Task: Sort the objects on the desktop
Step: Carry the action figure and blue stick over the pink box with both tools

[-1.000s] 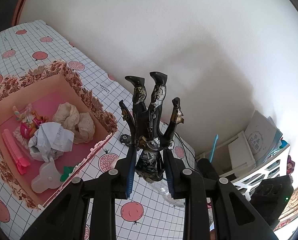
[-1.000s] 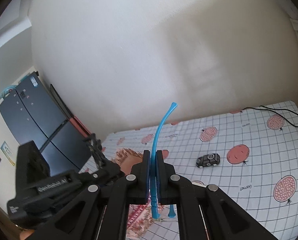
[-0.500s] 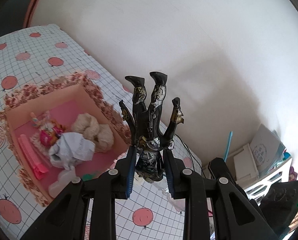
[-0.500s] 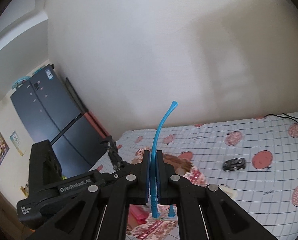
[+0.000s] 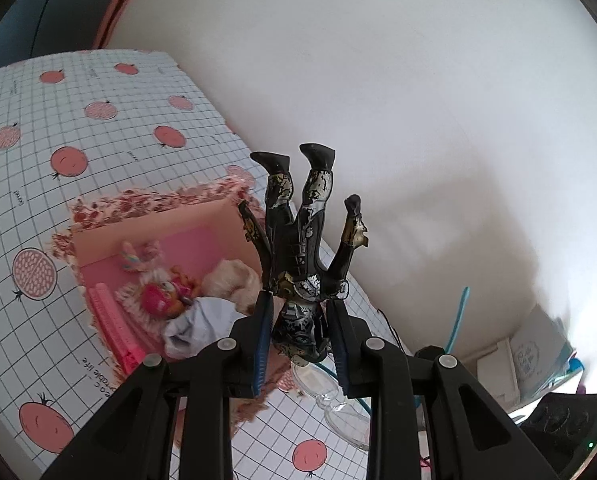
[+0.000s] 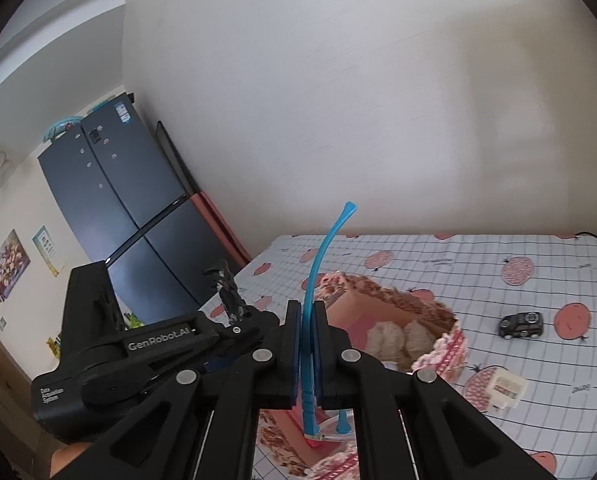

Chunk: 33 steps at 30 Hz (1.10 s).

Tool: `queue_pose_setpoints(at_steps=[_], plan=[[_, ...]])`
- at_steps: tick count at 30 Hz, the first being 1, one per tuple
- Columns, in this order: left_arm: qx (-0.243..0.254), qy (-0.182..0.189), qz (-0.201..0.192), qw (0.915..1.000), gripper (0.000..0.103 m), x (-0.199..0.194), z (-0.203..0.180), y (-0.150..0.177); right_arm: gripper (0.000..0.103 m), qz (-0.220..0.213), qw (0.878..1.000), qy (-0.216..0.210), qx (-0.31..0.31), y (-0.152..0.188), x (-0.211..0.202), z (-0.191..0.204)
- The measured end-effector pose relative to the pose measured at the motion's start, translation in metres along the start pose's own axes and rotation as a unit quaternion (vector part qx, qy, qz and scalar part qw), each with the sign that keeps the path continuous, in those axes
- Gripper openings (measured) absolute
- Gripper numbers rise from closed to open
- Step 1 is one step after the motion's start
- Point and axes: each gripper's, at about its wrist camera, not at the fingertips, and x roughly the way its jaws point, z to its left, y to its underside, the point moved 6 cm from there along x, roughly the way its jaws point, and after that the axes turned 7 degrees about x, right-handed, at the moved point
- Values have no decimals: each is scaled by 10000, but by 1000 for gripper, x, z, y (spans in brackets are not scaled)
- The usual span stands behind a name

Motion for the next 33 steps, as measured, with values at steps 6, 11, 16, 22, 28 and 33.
queue_pose_setpoints(at_steps=[6, 11, 16, 22, 28, 33], plan=[[-215, -23, -29, 9998, 28, 0, 18, -6, 6, 121, 9999, -59, -87, 8, 17, 10], [-298, -41, -16, 9995, 28, 2, 28, -9, 6, 351, 9993, 56, -141, 20, 39, 9], [-439, -138, 108, 9989, 28, 10, 40, -5, 6, 609, 9979, 182, -108, 33, 59, 0], [-674, -252, 361, 9968, 28, 28, 56, 5, 6, 886, 9955, 335, -75, 47, 76, -13], [-804, -408, 585, 9942, 28, 42, 66, 18, 6, 1100, 9930, 432, 92, 57, 88, -25], [-884, -520, 713, 9922, 28, 50, 72, 25, 6, 1279, 9902, 523, 180, 67, 98, -33]])
